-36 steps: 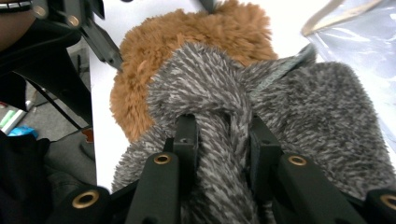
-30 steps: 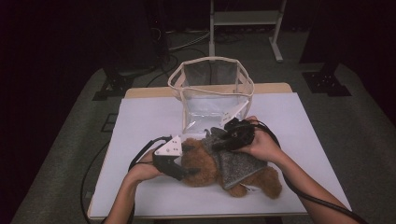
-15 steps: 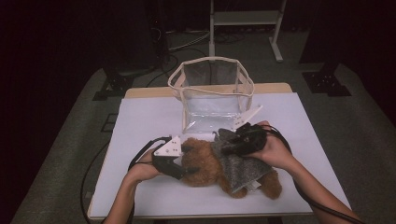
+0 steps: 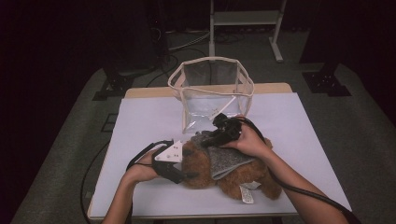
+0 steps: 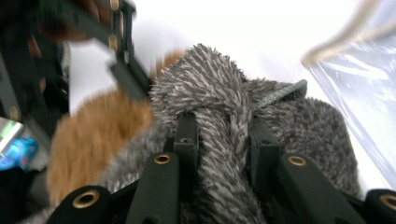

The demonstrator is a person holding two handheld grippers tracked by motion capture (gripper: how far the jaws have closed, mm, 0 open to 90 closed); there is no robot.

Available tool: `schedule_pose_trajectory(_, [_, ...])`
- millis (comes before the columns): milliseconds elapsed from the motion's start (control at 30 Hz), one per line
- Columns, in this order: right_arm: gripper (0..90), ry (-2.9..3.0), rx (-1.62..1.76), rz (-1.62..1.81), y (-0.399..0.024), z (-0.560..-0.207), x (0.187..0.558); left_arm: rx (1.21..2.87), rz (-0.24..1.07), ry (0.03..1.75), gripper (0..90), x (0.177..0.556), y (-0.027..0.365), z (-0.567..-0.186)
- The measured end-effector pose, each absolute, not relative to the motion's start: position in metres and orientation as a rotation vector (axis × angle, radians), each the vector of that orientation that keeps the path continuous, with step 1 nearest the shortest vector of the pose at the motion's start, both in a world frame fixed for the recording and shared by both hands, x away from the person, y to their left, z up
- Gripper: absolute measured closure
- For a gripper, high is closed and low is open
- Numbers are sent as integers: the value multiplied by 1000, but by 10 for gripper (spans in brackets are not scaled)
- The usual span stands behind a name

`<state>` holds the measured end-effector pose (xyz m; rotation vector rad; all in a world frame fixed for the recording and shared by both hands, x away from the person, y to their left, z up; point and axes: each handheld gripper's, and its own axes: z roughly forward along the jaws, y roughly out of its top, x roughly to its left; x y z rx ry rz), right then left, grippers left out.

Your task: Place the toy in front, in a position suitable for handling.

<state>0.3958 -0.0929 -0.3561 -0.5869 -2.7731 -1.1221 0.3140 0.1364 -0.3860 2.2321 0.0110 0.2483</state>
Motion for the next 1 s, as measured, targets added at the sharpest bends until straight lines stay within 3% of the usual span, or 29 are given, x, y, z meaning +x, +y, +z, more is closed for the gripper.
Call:
schedule_pose_trajectory(467, [694, -2913, -596, -1206, -158, -339, 334, 2152, 294, 176, 317, 329, 141, -384])
schedule_pose_trajectory(767, [693, -2876, -722, -1272, -157, -352, 369, 2146, 318, 119, 301, 325, 143, -380])
schedule_pose_trajectory(1000, [696, -2903, -612, -1305, -164, -338, 338, 2127, 361, 200, 337, 331, 137, -385])
